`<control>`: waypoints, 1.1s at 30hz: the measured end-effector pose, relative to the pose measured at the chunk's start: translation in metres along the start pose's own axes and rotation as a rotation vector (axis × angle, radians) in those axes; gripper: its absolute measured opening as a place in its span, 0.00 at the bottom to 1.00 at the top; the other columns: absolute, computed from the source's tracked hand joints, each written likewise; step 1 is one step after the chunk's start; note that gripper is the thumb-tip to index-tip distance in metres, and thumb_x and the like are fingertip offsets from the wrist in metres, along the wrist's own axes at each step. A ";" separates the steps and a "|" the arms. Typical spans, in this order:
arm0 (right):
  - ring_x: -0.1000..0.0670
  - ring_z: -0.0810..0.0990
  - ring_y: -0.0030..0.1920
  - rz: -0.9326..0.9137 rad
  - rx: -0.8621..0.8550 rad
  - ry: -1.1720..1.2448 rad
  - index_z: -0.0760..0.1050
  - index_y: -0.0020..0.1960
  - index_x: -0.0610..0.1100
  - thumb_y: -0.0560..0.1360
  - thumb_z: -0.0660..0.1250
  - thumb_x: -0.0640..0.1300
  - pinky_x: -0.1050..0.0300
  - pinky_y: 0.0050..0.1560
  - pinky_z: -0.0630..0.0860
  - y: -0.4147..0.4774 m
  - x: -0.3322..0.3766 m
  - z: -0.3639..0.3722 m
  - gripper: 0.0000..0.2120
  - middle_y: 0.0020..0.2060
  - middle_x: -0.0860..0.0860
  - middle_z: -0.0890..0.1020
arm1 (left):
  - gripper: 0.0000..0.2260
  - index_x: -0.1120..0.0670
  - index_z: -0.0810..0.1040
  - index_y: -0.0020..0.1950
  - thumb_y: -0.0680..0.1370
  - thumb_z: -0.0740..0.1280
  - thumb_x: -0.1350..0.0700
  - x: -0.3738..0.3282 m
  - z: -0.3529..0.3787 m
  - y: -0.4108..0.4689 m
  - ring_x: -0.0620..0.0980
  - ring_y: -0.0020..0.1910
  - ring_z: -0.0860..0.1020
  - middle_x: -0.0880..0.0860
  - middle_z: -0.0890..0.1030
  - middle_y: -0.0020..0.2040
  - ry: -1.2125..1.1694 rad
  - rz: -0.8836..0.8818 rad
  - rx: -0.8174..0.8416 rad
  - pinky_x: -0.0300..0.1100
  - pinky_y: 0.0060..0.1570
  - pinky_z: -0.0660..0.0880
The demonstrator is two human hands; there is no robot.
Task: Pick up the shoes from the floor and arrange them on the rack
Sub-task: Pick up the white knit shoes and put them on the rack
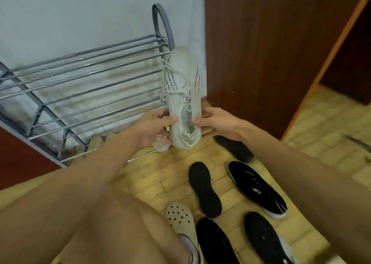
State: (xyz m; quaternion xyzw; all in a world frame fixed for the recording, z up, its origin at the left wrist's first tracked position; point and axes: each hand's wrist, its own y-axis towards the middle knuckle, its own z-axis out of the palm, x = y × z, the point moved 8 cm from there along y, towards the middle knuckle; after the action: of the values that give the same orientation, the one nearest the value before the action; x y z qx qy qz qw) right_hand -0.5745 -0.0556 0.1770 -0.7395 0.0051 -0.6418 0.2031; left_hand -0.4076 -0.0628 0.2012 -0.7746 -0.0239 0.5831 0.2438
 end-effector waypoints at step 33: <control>0.40 0.77 0.60 0.854 -0.578 -0.173 0.72 0.67 0.37 0.76 0.66 0.41 0.48 0.63 0.74 -0.299 -0.401 -0.074 0.19 0.62 0.40 0.77 | 0.17 0.56 0.73 0.59 0.78 0.56 0.73 0.173 0.287 -0.075 0.58 0.61 0.72 0.57 0.77 0.55 -0.342 -0.529 0.355 0.57 0.54 0.73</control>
State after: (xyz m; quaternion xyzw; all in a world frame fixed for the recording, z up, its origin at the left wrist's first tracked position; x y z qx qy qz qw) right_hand -0.7916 0.3043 -0.1038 -0.7475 0.4665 -0.4108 0.2342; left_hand -0.5963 0.1588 0.0197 -0.5785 -0.1624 0.6159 0.5096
